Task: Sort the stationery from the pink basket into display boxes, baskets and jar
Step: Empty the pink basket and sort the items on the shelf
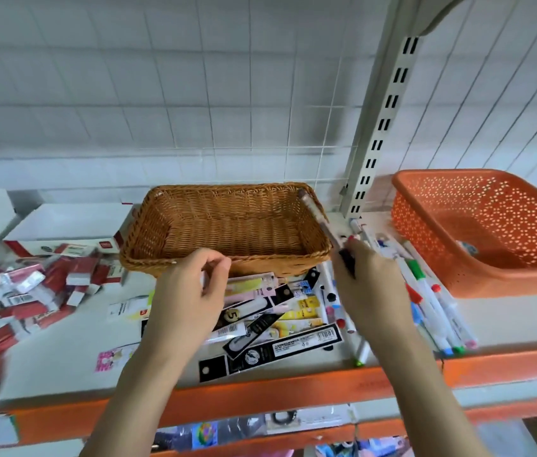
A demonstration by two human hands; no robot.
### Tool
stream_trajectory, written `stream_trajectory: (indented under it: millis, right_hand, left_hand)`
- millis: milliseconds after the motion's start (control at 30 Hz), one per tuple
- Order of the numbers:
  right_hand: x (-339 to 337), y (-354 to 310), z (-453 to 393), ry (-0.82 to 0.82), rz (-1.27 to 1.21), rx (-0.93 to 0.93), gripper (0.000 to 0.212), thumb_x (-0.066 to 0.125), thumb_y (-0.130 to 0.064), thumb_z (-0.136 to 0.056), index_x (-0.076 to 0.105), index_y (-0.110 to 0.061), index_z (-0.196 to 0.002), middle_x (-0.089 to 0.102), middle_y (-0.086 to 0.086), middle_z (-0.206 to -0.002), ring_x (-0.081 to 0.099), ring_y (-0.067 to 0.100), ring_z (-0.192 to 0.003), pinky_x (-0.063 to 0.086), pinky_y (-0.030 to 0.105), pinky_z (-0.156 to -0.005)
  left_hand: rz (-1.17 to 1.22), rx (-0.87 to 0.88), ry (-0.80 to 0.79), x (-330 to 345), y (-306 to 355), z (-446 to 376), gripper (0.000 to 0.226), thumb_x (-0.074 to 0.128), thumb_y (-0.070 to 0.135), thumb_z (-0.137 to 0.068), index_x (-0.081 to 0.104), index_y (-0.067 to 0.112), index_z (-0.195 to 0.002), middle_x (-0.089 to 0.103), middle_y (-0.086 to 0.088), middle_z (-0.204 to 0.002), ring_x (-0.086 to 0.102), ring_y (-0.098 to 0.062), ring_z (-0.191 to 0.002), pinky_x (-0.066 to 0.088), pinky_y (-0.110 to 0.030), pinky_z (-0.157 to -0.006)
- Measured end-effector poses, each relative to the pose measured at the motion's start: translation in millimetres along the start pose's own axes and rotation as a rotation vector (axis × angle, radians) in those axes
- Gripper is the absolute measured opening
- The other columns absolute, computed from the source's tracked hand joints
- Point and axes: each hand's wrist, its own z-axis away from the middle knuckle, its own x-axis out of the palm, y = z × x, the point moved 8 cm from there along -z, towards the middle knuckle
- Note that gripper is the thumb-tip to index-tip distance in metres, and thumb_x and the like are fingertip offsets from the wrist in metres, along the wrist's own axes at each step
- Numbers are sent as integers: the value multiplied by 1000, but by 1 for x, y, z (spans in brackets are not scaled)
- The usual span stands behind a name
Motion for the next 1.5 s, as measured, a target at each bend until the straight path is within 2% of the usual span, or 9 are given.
stream_trajectory:
  millis: [167,300,567,700,833,900,1000,1267,1500]
  right_hand:
    - [39,-80,44,-82,-191,-140,33,43,-54,-89,38,-22,-96,51,-6,-63,51,18,-60,33,30,-51]
    - [89,-152,58,-142,-333,-268,10,36,-20,-100,38,-16,-91,43,-2,-66,39,14,-53,28,23,-45]
    - [205,-325,109,-192,-319,-362,13,53,-12,-93,52,-18,-81,39,-13,-53,41,9,-46,25,24,-45]
    - [259,-406,144,-264,-352,-365,6,55,-17,-92,60,-16,-95,37,-12,-50,33,6,-43,25,22,-44]
    - [299,-454,163,-325,-306,-342,23,53,-21,-92,59,-17,-114,36,-11,-47,38,12,-45,28,25,-45]
    - [312,-474,167,-357,-276,-342,29,52,-21,-92,55,-20,-120,51,-6,-56,53,27,-57,37,34,-50]
    - [332,-497,166,-378,-269,-364,30,53,-20,-91,56,-22,-120,57,1,-58,58,30,-60,46,36,-55]
    - [381,-559,154,-326,-251,-409,19,48,-21,-95,60,-18,-110,46,-5,-49,43,10,-42,31,24,-41]
    - [427,-616,140,-121,-92,-297,25,52,-17,-92,59,-8,-114,63,19,-98,58,40,-90,45,40,-73]
  left_hand:
    - [-3,-135,19,-37,-54,16,25,55,0,-83,43,17,-97,50,-1,-87,45,-8,-64,35,-7,-61]
    - [-11,-190,68,-93,-111,37,23,51,-2,-88,37,14,-95,48,-5,-92,46,-14,-73,35,-7,-65]
    - [-36,-227,150,-264,-244,67,25,53,47,-81,51,24,-91,56,13,-69,50,-1,-58,38,-9,-58]
    - [-121,-262,174,-344,-317,79,23,53,40,-87,54,18,-82,53,5,-62,51,-9,-58,34,-13,-53]
    - [-91,-411,126,-388,-376,87,39,45,29,-95,46,14,-131,51,-8,-123,50,-17,-89,31,-19,-74]
    - [-94,-449,134,-402,-396,89,42,44,18,-97,38,14,-138,42,-10,-133,49,-22,-105,28,-15,-79]
    - [-134,-418,176,-420,-417,92,41,50,13,-94,44,14,-135,48,-10,-130,48,-22,-115,29,-15,-85]
    - [-200,-279,224,-469,-459,78,28,66,1,-82,68,14,-106,59,-9,-106,56,-17,-91,33,-13,-77]
    - [-221,-126,249,-515,-521,55,27,59,-11,-81,70,3,-101,62,-13,-102,64,-24,-80,39,-15,-82]
